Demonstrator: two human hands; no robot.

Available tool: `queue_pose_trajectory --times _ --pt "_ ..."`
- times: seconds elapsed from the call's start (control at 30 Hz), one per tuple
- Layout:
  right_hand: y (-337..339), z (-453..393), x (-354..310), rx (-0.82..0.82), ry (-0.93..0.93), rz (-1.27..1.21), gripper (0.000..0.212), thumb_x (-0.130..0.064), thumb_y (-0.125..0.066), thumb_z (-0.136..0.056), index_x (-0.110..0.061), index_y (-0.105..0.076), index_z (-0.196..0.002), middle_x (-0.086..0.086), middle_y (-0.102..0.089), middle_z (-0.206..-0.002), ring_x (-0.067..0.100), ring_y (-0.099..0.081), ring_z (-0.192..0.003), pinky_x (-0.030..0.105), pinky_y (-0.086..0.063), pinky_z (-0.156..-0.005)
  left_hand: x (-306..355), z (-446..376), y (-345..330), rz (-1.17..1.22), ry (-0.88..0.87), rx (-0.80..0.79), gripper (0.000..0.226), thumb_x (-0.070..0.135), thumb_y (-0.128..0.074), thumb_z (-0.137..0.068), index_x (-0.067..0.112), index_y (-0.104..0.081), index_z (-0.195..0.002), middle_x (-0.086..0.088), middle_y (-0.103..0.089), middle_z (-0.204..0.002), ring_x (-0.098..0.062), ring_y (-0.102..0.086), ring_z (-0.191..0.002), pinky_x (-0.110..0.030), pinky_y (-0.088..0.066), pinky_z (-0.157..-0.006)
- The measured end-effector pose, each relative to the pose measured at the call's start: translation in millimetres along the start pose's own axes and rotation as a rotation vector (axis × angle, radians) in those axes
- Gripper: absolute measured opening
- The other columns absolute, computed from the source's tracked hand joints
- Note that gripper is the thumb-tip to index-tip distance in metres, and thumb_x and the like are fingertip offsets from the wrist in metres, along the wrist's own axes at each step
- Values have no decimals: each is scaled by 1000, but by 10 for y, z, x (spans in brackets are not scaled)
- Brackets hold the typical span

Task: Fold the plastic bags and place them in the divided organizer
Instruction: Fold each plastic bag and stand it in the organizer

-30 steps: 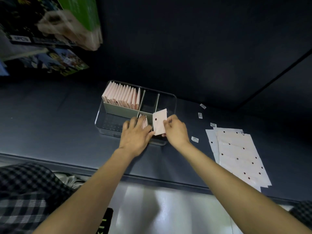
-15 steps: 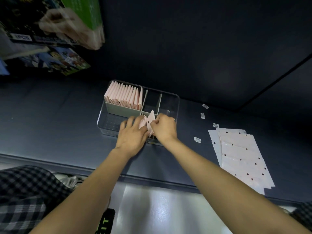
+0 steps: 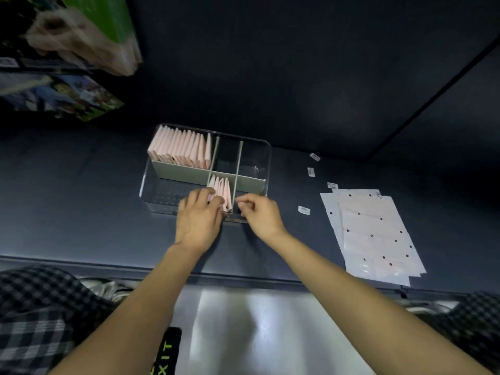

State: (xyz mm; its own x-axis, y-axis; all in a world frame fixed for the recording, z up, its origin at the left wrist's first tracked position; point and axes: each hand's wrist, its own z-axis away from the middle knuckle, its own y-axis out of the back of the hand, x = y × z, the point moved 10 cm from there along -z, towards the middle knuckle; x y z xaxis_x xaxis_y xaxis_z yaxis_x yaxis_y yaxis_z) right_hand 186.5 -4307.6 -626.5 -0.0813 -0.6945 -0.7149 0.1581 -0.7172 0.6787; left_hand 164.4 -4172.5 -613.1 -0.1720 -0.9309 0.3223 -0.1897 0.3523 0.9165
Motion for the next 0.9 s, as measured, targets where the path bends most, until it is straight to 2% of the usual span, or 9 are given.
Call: queue_pose_trajectory --times 0.1,0.2,0.3,0.37,0.43,0.53,0.63,0.8,0.9 --pt "477 327 457 116 57 86 18 -15 -61 -87 -17 -70 -103 3 -68 -95 20 -63 -85 32 -50 -79 157 -21 117 22 0 79 11 8 -65 -82 7 -68 -93 -16 -62 -109 -38 -55 -98 -46 -43 -78" --pt "1022 637 1249 169 -62 301 27 -19 -64 -87 -16 -65 -113 5 -63 -110 25 -56 -104 31 -43 -91 630 -2 116 105 -184 96 10 8 -60 -85 6 -67 -92 -13 -63 -98 -35 -58 -88 -43 -47 -73" --pt "1487 989 2018 183 -244 392 45 -25 -70 -83 -14 -58 -124 6 -55 -127 27 -45 -118 30 -36 -98 1155 155 -215 194 -331 -149 14 13 -56 -91 10 -66 -100 -9 -64 -98 -32 -60 -88 -37 -47 -73" --pt "1634 1179 2354 162 -293 403 48 -27 -74 -79 -14 -59 -123 5 -54 -127 27 -45 -116 27 -36 -95 1379 361 -575 192 -345 -355 23 24 -47 -96 17 -61 -114 -3 -60 -114 -25 -54 -105 -33 -42 -84" --pt "1705 1297 2572 175 -319 354 39 -24 -76 -77 -14 -64 -113 6 -57 -119 27 -48 -110 22 -34 -87 1478 602 -907 122 -346 -510 34 32 -40 -99 23 -51 -129 3 -48 -134 -19 -43 -122 -30 -35 -96" --pt "1749 1331 2686 254 -293 233 16 -15 -76 -77 -13 -71 -92 3 -59 -103 26 -51 -101 15 -30 -75 1470 852 -1142 57 -337 -593 42 37 -38 -99 27 -40 -140 8 -29 -151 -13 -26 -137 -29 -25 -108" --pt "1759 1318 2735 292 -288 120 4 -9 -73 -79 -13 -72 -79 3 -59 -95 24 -51 -97 19 -38 -76 1453 902 -1166 95 -313 -608 45 35 -42 -98 25 -39 -141 7 -25 -153 -13 -21 -141 -29 -21 -112" --pt "1807 1276 2450 321 -136 216 10 -15 -67 -86 -11 -74 -90 3 -67 -97 25 -52 -95 30 -43 -83 1556 806 -1074 138 -289 -596 46 36 -47 -96 28 -39 -141 10 -29 -151 -12 -23 -140 -27 -22 -113" --pt "1656 1200 1997 240 57 229 10 -13 -66 -87 -9 -74 -90 5 -69 -93 25 -54 -91 29 -43 -83 1766 721 -952 215 -319 -537 64 37 -59 -90 28 -29 -146 11 -25 -152 -11 -20 -141 -26 -20 -114"
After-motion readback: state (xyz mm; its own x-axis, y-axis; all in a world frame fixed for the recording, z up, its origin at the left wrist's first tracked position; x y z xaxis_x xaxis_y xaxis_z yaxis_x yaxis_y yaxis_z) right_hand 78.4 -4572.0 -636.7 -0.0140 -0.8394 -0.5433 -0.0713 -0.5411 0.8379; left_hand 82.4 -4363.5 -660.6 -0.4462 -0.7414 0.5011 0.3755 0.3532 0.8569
